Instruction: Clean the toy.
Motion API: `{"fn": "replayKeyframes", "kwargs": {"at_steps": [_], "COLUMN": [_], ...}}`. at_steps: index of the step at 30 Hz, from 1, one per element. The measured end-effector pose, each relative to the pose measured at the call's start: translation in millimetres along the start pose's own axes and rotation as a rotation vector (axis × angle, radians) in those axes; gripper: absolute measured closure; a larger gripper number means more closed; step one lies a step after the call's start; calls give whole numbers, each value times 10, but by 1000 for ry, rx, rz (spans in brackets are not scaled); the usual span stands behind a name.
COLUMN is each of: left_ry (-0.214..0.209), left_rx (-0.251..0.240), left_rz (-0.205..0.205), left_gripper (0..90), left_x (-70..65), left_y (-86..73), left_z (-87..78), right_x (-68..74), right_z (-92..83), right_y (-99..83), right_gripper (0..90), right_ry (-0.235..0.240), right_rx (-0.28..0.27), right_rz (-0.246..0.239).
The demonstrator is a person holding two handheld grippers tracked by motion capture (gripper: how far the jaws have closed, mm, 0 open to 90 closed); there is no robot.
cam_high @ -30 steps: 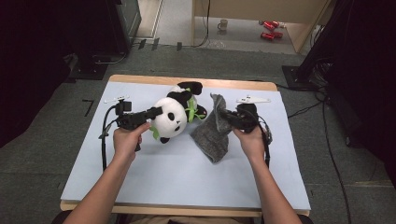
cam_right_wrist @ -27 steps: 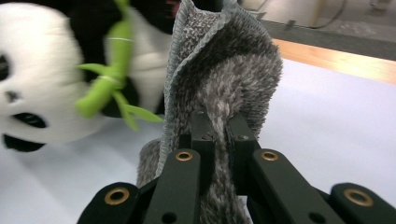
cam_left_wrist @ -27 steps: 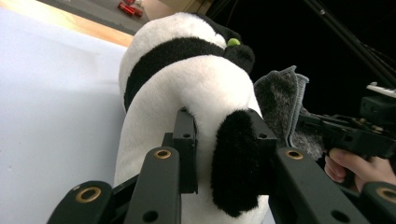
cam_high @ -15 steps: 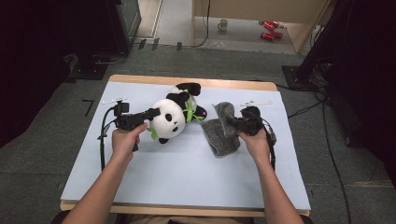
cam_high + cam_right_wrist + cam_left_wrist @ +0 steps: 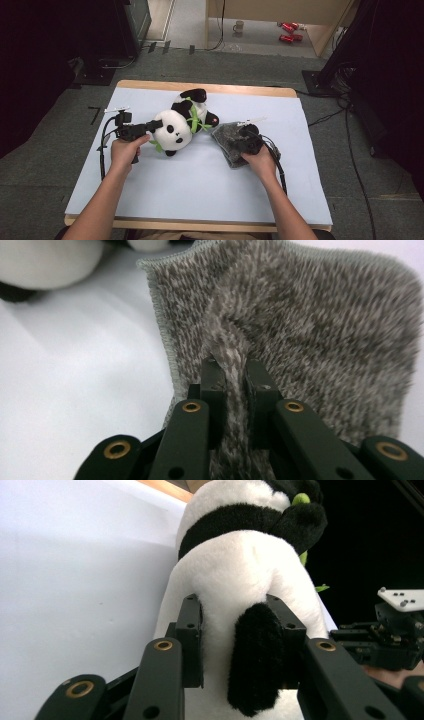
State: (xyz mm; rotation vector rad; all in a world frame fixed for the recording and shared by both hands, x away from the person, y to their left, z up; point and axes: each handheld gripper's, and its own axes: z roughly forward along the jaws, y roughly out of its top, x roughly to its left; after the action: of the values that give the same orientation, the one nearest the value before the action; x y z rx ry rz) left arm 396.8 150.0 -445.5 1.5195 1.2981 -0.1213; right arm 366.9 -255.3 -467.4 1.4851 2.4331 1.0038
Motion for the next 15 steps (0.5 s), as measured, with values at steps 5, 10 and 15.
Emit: {"fn": "replayKeyframes", "kwargs": {"at_steps": [5, 10, 15], "left_ry": [20, 12, -30], "left_rx": [-9, -7, -11], "left_rz": [33, 43, 25], "left_gripper": [626, 571, 495], "left_x": [33, 116, 129], "left_y": [-28, -33, -18], "left_z": [8, 4, -11], "right_x": [4, -14, 7], "right_z": [63, 66, 9], "right_y": [-57, -103, -83], "right_gripper": [735, 590, 507], "right_ry": [-38, -5, 5], "right_rx": [3, -22, -28], "right_rz": [-40, -44, -72]}}
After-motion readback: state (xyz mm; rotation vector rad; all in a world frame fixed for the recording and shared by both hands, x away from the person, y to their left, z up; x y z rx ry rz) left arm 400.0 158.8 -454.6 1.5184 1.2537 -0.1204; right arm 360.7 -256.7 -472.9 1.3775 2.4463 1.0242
